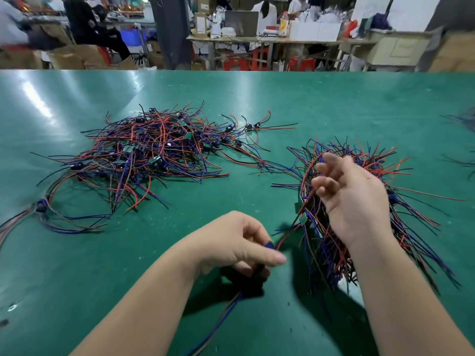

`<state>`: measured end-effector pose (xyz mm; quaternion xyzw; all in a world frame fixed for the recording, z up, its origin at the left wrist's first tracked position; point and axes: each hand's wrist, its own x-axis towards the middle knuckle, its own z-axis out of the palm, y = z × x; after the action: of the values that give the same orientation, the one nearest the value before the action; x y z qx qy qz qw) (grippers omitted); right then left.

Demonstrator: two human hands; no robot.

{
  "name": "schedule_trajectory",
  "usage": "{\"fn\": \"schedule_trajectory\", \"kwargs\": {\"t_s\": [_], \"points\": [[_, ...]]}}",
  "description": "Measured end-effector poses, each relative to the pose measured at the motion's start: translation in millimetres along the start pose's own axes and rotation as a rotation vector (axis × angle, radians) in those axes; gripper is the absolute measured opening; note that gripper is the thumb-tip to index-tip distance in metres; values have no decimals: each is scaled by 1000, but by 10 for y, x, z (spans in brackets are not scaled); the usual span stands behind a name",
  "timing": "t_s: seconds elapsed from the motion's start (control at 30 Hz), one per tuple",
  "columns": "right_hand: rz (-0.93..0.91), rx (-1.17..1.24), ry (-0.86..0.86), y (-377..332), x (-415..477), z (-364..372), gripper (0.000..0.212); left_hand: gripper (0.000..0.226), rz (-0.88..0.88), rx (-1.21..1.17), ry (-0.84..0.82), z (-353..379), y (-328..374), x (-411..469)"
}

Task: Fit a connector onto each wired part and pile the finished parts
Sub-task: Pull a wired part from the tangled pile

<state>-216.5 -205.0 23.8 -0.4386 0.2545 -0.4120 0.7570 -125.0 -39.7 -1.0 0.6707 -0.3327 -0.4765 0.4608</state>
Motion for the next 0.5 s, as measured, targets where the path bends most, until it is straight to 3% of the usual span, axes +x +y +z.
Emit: {"fn": "schedule_trajectory", "kwargs": {"t_s": [0.1,0.23,0.3,0.37,0.5], "points": [[-51,-79,-17,6,25,-19,17,20,96,-246,231,3,30,75],[-192,-612,-332,155,-97,-7,27,34,168,-433,451,0,12,172],[-219,-810,-587,182,-158,19,30,38,178,-456,460,6,-18,187],[-299,-1005,-703,237,-192,37,30,49,191,-421,425,25,-27,190],[-445,-1048,-544,284,-204,54,20,76,162,-417,282,54,-14,201]]}}
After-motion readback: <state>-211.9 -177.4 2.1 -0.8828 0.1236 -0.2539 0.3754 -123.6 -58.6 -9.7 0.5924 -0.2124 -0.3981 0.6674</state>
